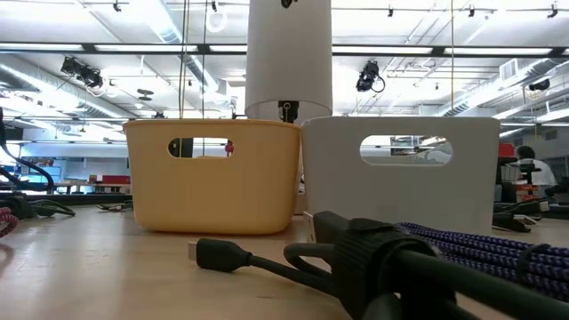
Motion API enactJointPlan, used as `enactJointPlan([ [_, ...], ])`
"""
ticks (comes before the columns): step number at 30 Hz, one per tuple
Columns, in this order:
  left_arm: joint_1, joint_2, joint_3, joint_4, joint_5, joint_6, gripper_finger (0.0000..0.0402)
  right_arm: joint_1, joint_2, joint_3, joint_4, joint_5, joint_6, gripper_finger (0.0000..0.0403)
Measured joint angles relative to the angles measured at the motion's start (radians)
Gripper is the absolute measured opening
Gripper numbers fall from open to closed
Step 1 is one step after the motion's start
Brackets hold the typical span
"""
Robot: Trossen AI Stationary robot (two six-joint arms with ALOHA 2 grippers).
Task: Pick & Place USB Port
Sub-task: Put the top left green and black charger cable into the gray bin
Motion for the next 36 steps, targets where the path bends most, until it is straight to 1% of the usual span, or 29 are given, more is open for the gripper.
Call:
enactJointPlan([
  [2, -0.001, 0.0, 0.0, -0.001, -0.001, 0.0, 0.0019, 0.001, 0.0, 0.0, -0.002, 0.006, 0.012, 0.0019],
  [5, 0.001, 0.0, 0.0, -0.01, -0.011, 0.005, 0.0021, 0.012, -0.02, 0.0, -0.054, 0.096, 0.019, 0.001],
  [8, -0.003, -0.008, 0.0, -0.012, -0.049, 0.049, 0.0023, 0.015, -0.065, 0.0, -0.142, 0.176, 0.057, 0.001],
  [11, -0.011, -0.02, 0.0, -0.014, -0.095, 0.09, 0.0023, 0.026, -0.107, 0.0, -0.214, 0.224, 0.088, 0.001],
  [13, -0.018, -0.03, 0.0, -0.024, -0.129, 0.118, 0.0024, 0.036, -0.132, 0.0, -0.27, 0.281, 0.104, 0.001],
  [16, -0.031, -0.038, 0.0, -0.018, -0.172, 0.14, 0.0025, 0.039, -0.164, 0.0, -0.37, 0.346, 0.178, 0.0009],
  [18, -0.045, -0.051, 0.0, -0.019, -0.211, 0.152, 0.0025, 0.044, -0.163, -0.002, -0.424, 0.336, 0.242, 0.0009],
  [20, -0.057, -0.054, 0.0, -0.019, -0.239, 0.181, 0.0025, 0.052, -0.163, -0.002, -0.53, 0.381, 0.288, 0.0009],
  [22, -0.07, -0.051, 0.0, -0.022, -0.276, 0.208, 0.0025, 0.054, -0.163, -0.01, -0.594, 0.416, 0.383, 0.0009],
  [26, -0.095, -0.052, 0.0, -0.016, -0.331, 0.243, 0.0025, 0.064, -0.135, -0.074, -0.551, 0.39, 0.528, 0.0009],
  [29, -0.103, -0.052, 0.0, -0.014, -0.361, 0.247, 0.0025, 0.072, -0.129, -0.125, -0.476, 0.372, 0.628, 0.0009],
  [31, -0.108, -0.051, 0.0, -0.011, -0.369, 0.244, 0.0025, 0.075, -0.123, -0.172, -0.436, 0.386, 0.709, 0.0009],
  [34, -0.114, -0.051, 0.0, -0.012, -0.37, 0.244, 0.0025, 0.087, -0.109, -0.233, -0.414, 0.384, 0.778, 0.0009],
  [36, -0.119, -0.051, 0.0, -0.011, -0.37, 0.236, 0.0025, 0.087, -0.113, -0.258, -0.345, 0.382, 0.829, 0.0009],
])
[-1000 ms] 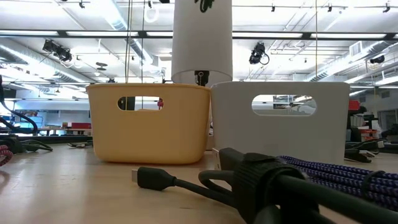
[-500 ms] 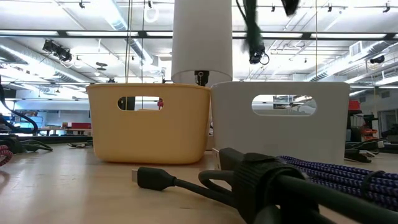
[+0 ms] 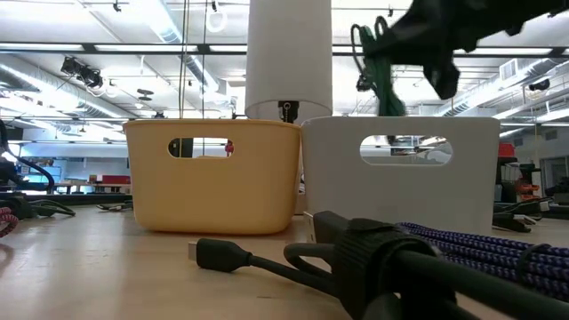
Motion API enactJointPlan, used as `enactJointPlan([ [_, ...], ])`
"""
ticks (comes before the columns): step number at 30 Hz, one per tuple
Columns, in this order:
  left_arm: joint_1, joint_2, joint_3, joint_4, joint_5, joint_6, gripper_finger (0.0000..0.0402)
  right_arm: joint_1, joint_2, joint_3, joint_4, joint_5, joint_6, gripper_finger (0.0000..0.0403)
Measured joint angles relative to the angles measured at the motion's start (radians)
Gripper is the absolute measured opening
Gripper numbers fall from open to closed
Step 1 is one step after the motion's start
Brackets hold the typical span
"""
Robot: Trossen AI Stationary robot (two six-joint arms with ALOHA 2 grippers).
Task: Pick & Place USB Port
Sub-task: Put the top left green and black charger cable into the gray bin
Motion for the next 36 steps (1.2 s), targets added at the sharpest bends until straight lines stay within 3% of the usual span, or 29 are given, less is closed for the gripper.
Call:
enactJointPlan([
  [6, -0.014, 0.0, 0.0, 0.001, 0.0, -0.001, 0.0025, 0.005, 0.003, -0.073, 0.131, -0.019, 0.061, 0.0009],
  [23, -0.02, 0.0, 0.0, -0.001, 0.0, -0.009, 0.0025, 0.021, 0.108, -0.08, 0.154, -0.076, 0.149, 0.0015],
  [36, -0.02, 0.001, 0.0, -0.008, 0.0, -0.023, 0.0025, -0.001, 0.108, -0.08, 0.159, -0.122, 0.129, 0.0156],
])
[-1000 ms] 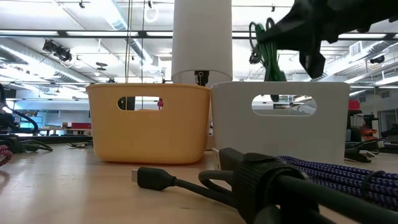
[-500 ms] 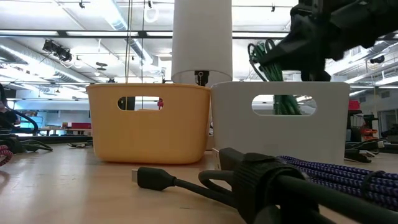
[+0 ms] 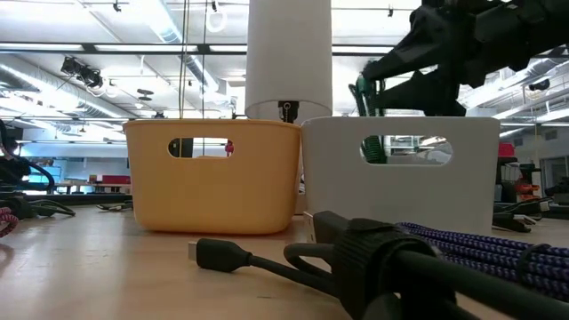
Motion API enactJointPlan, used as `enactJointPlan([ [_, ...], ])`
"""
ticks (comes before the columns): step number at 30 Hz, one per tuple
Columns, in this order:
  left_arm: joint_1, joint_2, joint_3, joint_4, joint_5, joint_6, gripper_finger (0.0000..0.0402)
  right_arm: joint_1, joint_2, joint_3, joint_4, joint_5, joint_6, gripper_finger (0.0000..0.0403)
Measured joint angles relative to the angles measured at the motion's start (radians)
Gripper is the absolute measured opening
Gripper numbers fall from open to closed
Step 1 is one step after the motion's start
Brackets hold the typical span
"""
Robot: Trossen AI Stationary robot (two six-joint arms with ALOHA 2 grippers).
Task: Pick & Place USB Port
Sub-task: Put the top left green and black charger cable into the gray bin, then put the top green and black charger cable into the gray bin
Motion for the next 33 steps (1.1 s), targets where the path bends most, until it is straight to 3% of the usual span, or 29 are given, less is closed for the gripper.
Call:
enactJointPlan([
  [5, 0.0, 0.0, 0.0, 0.0, 0.0, -0.001, 0.0025, -0.014, 0.0, 0.0, -0.001, 0.024, -0.026, 0.0177],
  [16, 0.0, 0.0, 0.0, -0.005, 0.0, -0.004, 0.0025, -0.03, -0.01, 0.0, -0.005, 0.02, -0.072, 0.0162],
  [21, 0.0, 0.0, 0.0, -0.008, 0.0, -0.005, 0.0025, -0.045, -0.119, 0.001, -0.029, 0.054, -0.186, 0.0157],
  [25, -0.006, 0.0, 0.0, -0.009, 0.0, -0.004, 0.0025, -0.062, -0.241, 0.002, -0.211, 0.09, -0.202, 0.0152],
  [27, -0.009, 0.0, 0.0, -0.011, -0.002, -0.004, 0.0025, -0.072, -0.287, 0.002, -0.37, 0.167, -0.178, 0.0149],
  [30, -0.011, 0.0, 0.0, -0.013, -0.004, -0.004, 0.0025, -0.114, -0.343, 0.001, -0.632, 0.322, -0.052, 0.0141],
  [33, -0.01, 0.0, 0.0, -0.013, -0.005, -0.004, 0.0025, -0.204, -0.408, 0.001, -0.785, 0.368, 0.104, 0.0132],
])
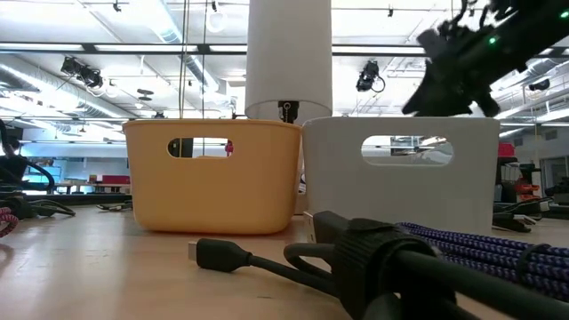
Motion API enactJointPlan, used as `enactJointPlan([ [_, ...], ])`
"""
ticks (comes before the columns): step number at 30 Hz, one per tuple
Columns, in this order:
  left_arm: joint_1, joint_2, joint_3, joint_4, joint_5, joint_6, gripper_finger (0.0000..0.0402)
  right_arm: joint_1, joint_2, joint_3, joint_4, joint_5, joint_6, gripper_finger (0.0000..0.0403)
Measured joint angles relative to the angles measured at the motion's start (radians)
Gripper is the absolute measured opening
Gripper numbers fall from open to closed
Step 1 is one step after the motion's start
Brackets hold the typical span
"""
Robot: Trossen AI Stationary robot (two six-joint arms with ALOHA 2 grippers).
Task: Pick & Place USB Port
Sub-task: Put the top green and black charger cable into the gray bin
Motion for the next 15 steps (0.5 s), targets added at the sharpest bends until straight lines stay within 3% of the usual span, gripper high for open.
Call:
enactJointPlan([
  [3, 0.0, 0.0, 0.0, 0.0, 0.0, 0.0, 0.0025, -0.152, -0.042, 0.0, -0.06, -0.045, 0.031, 0.0129],
  [12, 0.0, 0.0, 0.0, -0.003, 0.0, 0.0, 0.0025, -0.664, 0.013, 0.0, 0.116, -0.51, -0.185, 0.0147],
  [15, -0.001, 0.0, 0.0, -0.003, -0.008, 0.005, 0.0025, -0.79, 0.039, 0.0, 0.119, -0.606, -0.207, 0.0158],
])
